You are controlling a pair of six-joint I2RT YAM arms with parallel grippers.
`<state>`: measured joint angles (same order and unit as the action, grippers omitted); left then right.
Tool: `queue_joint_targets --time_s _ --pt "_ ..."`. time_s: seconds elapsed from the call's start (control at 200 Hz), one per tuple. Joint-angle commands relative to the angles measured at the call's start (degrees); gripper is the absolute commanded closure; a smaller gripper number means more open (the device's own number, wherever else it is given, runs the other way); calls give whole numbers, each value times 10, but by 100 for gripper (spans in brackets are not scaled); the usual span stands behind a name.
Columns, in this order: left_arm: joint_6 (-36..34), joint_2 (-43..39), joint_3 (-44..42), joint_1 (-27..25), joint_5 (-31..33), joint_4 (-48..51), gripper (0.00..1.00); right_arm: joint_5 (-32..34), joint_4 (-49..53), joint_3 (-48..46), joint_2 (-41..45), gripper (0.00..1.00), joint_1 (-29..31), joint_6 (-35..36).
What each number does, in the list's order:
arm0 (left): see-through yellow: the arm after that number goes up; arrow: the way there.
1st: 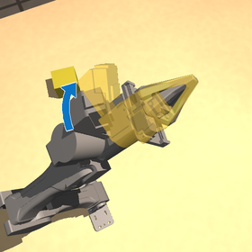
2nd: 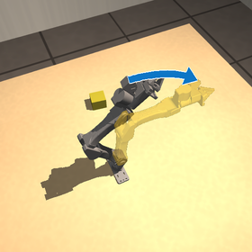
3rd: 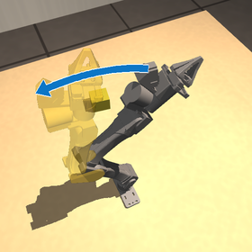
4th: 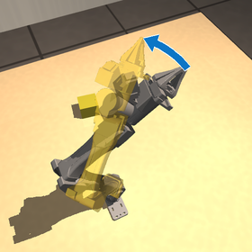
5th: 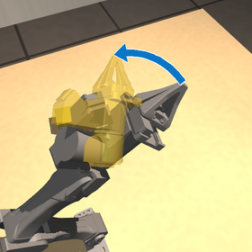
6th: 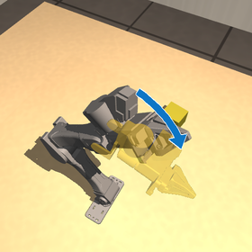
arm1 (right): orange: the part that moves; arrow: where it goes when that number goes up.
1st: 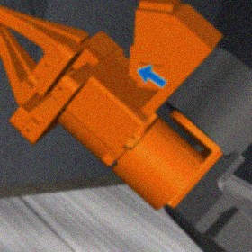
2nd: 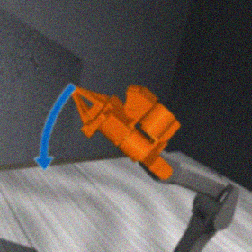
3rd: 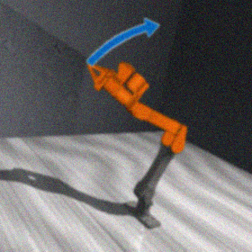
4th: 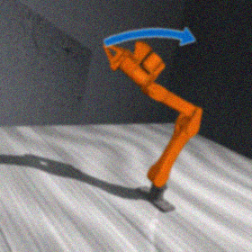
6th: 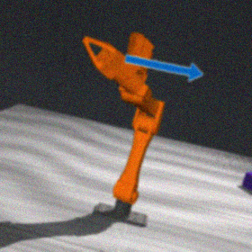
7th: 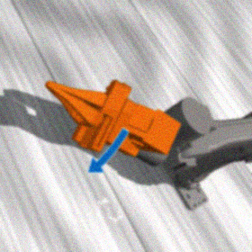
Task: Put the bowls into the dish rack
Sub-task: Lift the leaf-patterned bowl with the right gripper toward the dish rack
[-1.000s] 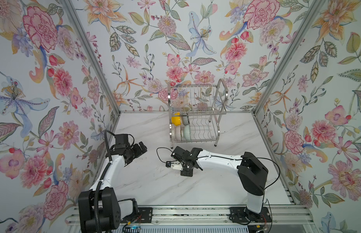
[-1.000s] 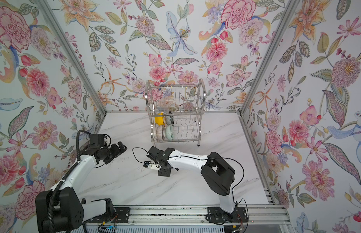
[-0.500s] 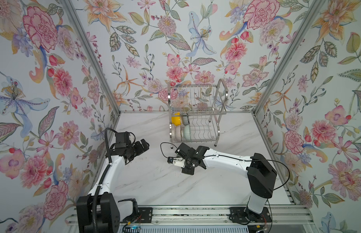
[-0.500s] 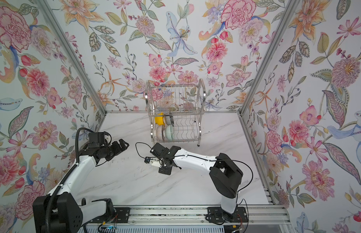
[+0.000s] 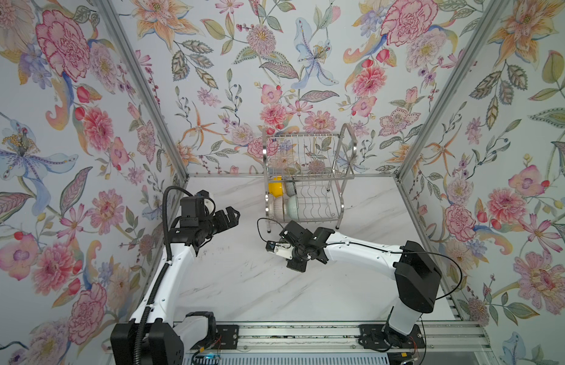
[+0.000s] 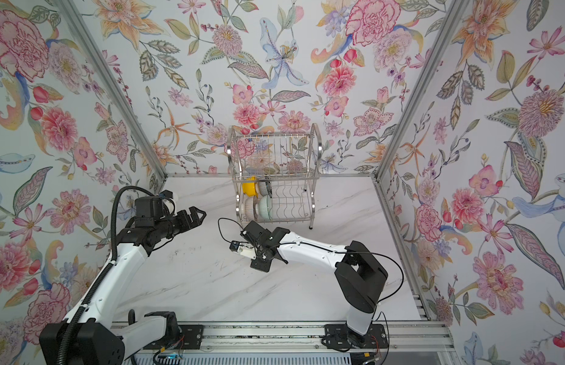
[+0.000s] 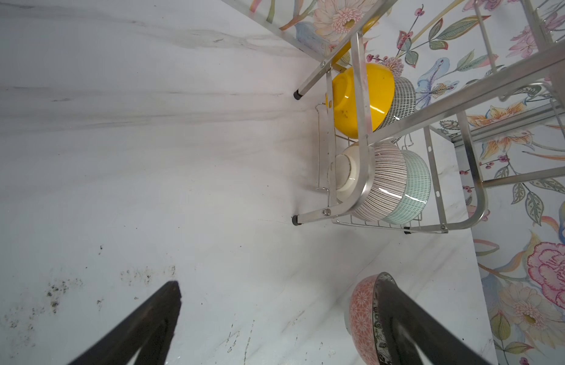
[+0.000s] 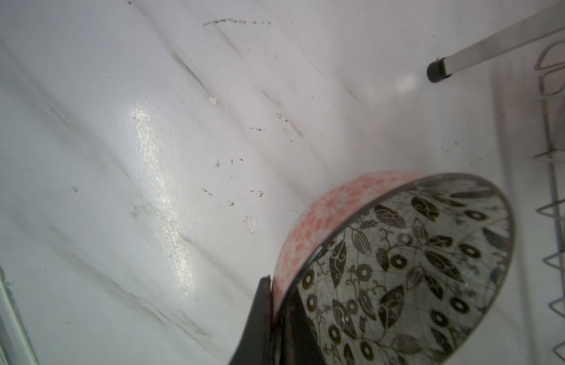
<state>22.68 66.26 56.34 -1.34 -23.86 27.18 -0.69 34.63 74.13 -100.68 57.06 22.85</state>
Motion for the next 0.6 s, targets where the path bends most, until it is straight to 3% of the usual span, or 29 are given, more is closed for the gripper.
queue_joint_targets --time_s 0.0,0.596 --pt "-25 19 29 -15 -8 -6 1 -7 -18 -8 26 100 -6 -12" --pt "-42 61 48 -37 -21 -81 1 -125 -155 -104 134 100 -84 -103"
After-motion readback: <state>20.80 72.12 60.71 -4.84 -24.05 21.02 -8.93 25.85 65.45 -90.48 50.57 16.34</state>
